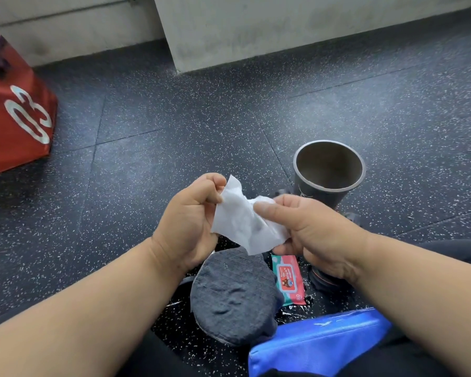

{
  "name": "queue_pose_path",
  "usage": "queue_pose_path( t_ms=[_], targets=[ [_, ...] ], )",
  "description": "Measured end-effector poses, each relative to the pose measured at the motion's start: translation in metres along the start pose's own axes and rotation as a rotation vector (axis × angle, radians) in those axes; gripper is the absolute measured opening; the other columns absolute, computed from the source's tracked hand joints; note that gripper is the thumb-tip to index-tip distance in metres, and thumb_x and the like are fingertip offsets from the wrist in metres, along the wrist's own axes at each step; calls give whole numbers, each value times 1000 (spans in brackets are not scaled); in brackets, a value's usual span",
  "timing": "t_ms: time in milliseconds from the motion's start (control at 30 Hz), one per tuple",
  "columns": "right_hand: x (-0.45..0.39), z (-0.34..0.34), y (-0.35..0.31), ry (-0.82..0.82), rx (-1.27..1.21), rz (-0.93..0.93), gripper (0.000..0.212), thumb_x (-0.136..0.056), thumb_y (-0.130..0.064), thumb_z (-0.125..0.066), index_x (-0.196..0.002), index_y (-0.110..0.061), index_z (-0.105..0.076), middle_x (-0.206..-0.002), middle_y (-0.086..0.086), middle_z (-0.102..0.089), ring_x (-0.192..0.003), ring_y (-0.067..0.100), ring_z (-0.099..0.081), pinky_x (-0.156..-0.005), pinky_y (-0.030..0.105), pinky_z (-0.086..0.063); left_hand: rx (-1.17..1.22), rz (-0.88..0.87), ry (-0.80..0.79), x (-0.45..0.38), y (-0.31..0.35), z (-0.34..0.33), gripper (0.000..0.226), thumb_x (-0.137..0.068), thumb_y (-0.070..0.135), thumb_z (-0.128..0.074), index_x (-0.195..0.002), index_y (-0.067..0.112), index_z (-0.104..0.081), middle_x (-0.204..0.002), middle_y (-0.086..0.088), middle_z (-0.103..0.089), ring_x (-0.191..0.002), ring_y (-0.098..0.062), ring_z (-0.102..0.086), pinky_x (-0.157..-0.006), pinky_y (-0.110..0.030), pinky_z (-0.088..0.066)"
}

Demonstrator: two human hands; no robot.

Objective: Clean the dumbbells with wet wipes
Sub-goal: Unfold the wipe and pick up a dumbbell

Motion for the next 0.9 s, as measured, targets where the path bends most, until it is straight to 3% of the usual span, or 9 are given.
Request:
queue_pose_path(
  t_ms=[100,200,333,400,533,667,900],
  targets=[
    [-5,7,5,86,-153,4,21,-96,-16,-71,-116,-8,-72,-103,11,-80,-85,21,-73,-72,35,-57,12,-19,33,0,6,3,20,-68,5,-50,-82,17,-58,-89,-9,-53,-79,-24,-52,-68,-36,-45],
    [-8,26,1,214,-328,55,27,-98,-3,-58,-122,-11,-68,-119,15,-78,-89,23,-74,-81,41,-57,84,-28,94,0,15,11,15,-67,6,-47,-73,17,-56,-78,-5,-57,-70,-22,-56,-69,-35,-47],
    [-7,27,-7,138,-539,47,41,-95,-2,-51,-135,5,-61,-123,24,-75,-86,26,-77,-60,35,-65,258,-4,201,-4,19,28,18,-66,6,-44,-77,19,-49,-76,-5,-55,-72,-26,-59,-84,-43,-49],
    [-5,24,-11,94,-603,57,43,-94,-1,-48,-134,8,-60,-117,24,-75,-83,27,-77,-59,34,-65,278,1,217,-4,20,30,17,-66,6,-42,-77,19,-46,-72,-5,-55,-67,-27,-61,-86,-43,-48],
    [-1,17,-16,36,-653,83,51,-89,-2,-48,-137,12,-57,-115,25,-74,-80,27,-77,-57,32,-64,291,15,220,-5,20,30,16,-66,8,-40,-75,20,-45,-69,-6,-57,-63,-26,-62,-81,-38,-41],
    [1,26,-20,88,-687,121,36,-94,-2,-45,-127,2,-60,-96,18,-76,-70,24,-76,-48,28,-59,259,15,227,-5,22,31,14,-67,10,-38,-74,22,-41,-66,-5,-56,-56,-25,-63,-74,-35,-29],
    [0,34,-22,164,-699,154,43,-92,-6,-44,-132,-1,-57,-105,21,-71,-66,23,-72,-42,24,-52,320,-13,217,-2,28,24,15,-67,8,-37,-73,21,-39,-61,-2,-51,-48,-23,-62,-57,-30,-56]
  ],
)
Point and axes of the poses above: each hand's wrist, its own x-axis away from the middle knuckle, its own z-axis out of the back of the hand, y = z × x, the point moved 8 cm from there along -x, towards the middle knuckle
